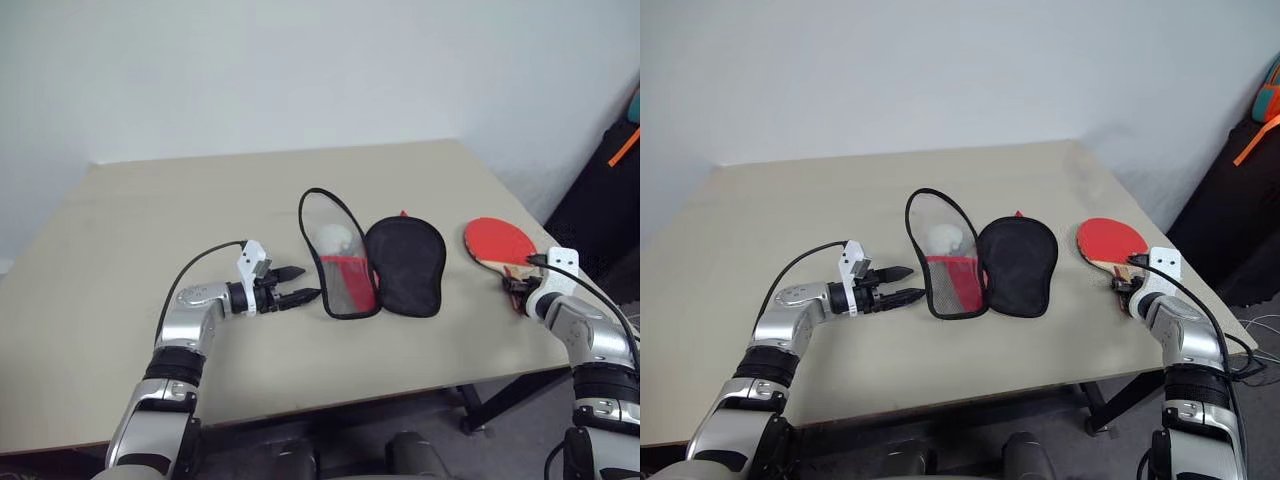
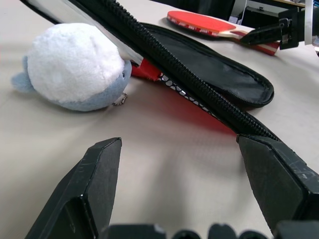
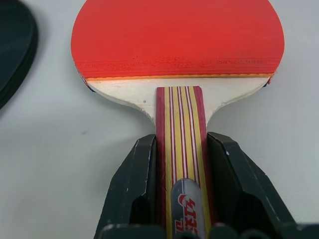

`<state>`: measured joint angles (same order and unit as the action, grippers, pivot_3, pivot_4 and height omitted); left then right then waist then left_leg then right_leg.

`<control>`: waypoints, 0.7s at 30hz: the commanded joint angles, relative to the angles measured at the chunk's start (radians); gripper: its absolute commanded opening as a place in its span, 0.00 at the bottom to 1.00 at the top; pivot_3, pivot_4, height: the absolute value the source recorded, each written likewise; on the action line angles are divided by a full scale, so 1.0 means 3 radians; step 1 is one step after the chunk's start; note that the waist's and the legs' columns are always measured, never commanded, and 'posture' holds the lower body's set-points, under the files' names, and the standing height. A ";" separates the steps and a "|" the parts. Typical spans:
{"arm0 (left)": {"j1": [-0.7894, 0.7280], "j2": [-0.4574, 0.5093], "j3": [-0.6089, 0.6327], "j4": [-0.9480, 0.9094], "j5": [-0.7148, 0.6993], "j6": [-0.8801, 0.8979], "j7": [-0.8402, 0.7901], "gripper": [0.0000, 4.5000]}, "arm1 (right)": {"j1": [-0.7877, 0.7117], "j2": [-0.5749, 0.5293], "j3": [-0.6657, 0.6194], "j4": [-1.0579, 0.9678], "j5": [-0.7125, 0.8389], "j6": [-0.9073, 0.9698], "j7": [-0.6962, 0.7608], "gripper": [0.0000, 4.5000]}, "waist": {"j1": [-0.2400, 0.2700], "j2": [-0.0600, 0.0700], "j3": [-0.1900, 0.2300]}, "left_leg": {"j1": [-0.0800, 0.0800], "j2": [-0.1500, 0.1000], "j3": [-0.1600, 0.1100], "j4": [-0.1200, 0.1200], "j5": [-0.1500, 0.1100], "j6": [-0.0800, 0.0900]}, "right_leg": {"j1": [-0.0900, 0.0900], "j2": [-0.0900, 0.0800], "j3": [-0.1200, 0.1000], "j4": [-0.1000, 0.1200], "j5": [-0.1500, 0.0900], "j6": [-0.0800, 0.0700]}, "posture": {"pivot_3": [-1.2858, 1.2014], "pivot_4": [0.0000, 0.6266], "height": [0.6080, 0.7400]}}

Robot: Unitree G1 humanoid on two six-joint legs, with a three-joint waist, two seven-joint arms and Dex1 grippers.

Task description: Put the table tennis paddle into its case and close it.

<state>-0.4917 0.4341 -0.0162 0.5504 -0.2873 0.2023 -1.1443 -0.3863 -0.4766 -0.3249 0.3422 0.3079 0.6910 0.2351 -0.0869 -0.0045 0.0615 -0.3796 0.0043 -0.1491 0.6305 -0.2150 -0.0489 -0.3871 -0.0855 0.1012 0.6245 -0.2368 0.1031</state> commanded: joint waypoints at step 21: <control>-0.0175 -0.0143 -0.0070 0.0122 0.0067 -0.0097 -0.0017 0.87 | -0.0057 0.1714 0.0203 -0.1854 0.0385 0.0983 -0.1217 0.26 | 0.0049 0.0020 0.0009 | -0.0006 0.0000 -0.0002 -0.0033 0.0003 0.0001 | -0.0019 0.0001 0.0000 -0.0001 0.0010 0.0000 | 0.52 0.00 1.00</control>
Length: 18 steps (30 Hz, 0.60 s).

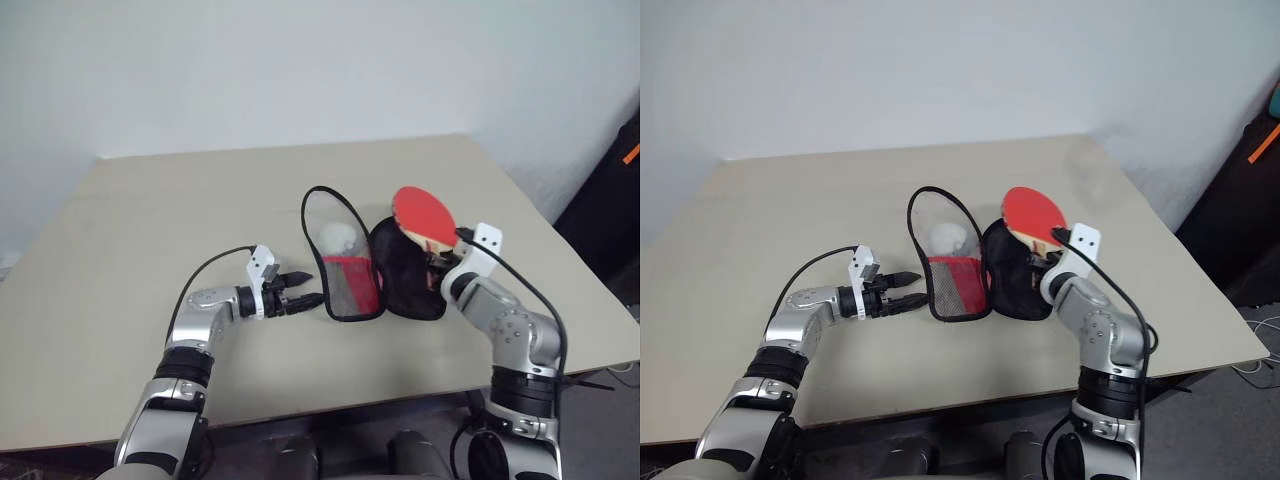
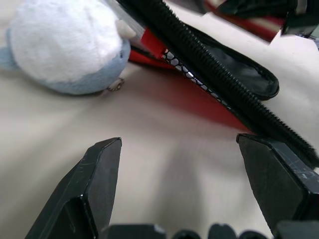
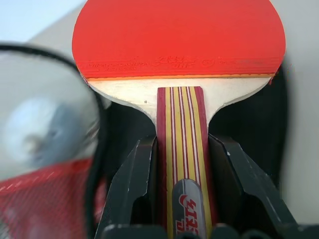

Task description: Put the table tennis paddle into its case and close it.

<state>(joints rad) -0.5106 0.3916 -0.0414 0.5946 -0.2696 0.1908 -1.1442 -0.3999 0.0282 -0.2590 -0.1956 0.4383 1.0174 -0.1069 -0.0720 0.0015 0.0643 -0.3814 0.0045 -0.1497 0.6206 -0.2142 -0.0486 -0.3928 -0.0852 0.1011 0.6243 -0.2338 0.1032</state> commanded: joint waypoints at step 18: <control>-0.0169 -0.0060 0.0003 0.0120 0.0044 -0.0180 -0.0043 0.87 | 0.0298 -0.0032 0.0140 0.0064 -0.0260 -0.0231 -0.0124 0.26 | 0.0002 -0.0001 -0.0002 | 0.0002 0.0000 -0.0002 -0.0001 0.0000 -0.0001 | 0.0003 0.0000 -0.0002 0.0000 0.0000 0.0000 | 0.52 0.00 1.00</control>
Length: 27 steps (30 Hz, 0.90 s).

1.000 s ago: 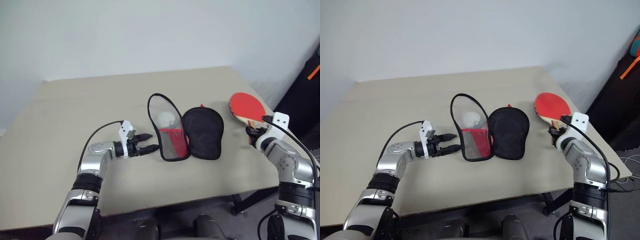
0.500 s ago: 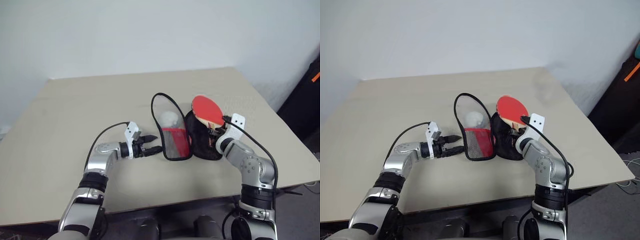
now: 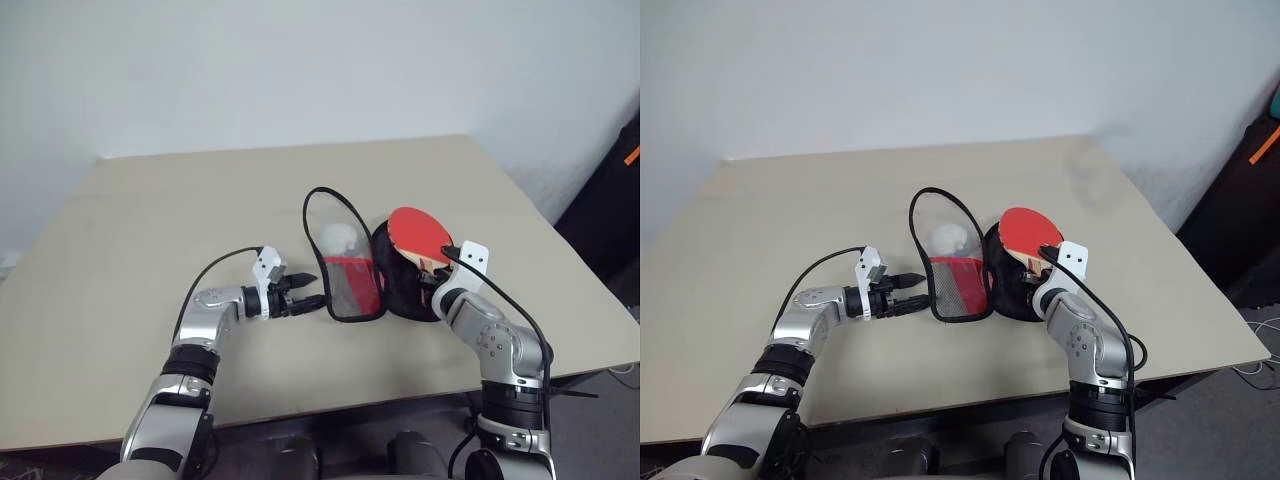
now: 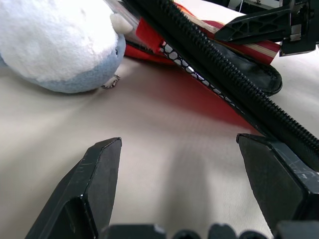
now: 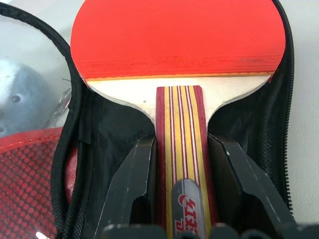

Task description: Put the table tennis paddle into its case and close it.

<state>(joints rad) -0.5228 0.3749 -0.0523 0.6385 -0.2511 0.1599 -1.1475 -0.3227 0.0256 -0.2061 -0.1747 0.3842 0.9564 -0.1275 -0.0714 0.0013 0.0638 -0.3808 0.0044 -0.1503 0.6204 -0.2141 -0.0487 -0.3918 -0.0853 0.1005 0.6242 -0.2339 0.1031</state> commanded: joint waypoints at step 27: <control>-0.0477 -0.0555 -0.0080 0.0092 -0.0034 -0.0026 -0.0048 0.87 | 0.0034 -0.0383 -0.0970 -0.0816 0.0729 -0.0357 0.0383 0.99 | 0.0000 0.0000 0.0001 | -0.0002 0.0000 0.0002 0.0006 0.0001 0.0000 | 0.0001 -0.0001 -0.0001 -0.0001 0.0000 0.0000 | 0.52 0.00 1.00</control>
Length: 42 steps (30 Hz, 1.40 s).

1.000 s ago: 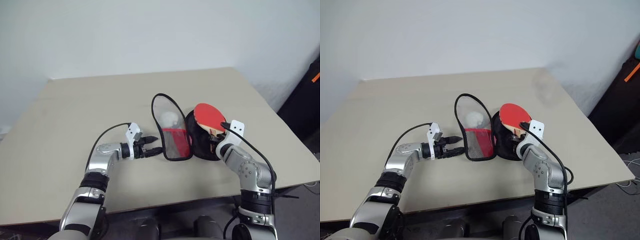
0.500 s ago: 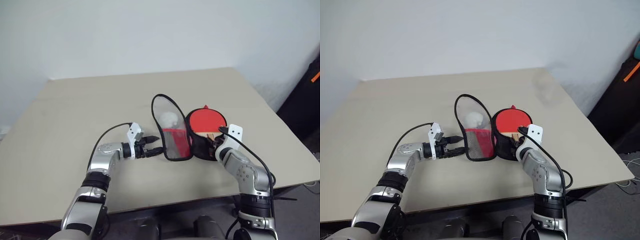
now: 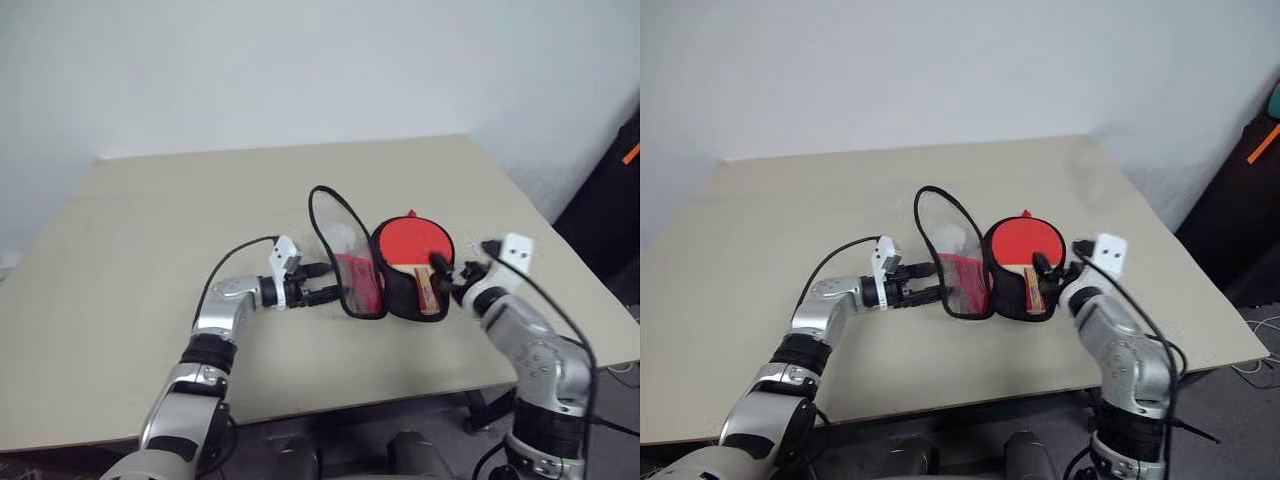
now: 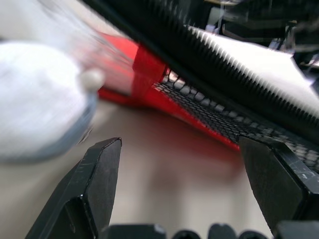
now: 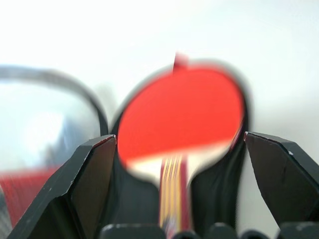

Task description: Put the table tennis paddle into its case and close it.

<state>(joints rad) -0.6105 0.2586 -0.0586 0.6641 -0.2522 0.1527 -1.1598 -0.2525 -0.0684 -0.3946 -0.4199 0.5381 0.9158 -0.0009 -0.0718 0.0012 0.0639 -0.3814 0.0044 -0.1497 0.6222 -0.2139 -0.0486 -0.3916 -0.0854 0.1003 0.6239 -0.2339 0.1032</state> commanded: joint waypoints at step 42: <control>-0.1155 -0.1101 0.0526 0.1088 -0.0231 0.3083 0.1454 0.87 | -0.0099 0.0018 -0.0600 0.0561 0.0366 -0.1092 -0.0456 0.99 | 0.0004 0.0010 -0.0001 | -0.0004 -0.0008 -0.0005 0.0002 -0.0002 -0.0002 | 0.0005 -0.0005 -0.0001 -0.0007 -0.0004 0.0005 | 0.52 0.00 1.00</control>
<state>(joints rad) -0.9758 -0.0210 0.1178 0.9324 -0.3090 1.0066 -0.7192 -0.2681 -0.0536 -0.5751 -0.2250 0.6273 0.6118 -0.1314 -0.0707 0.0041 0.0636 -0.3827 0.0017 -0.1510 0.6228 -0.2144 -0.0492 -0.3903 -0.0870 0.1000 0.6219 -0.2350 0.1049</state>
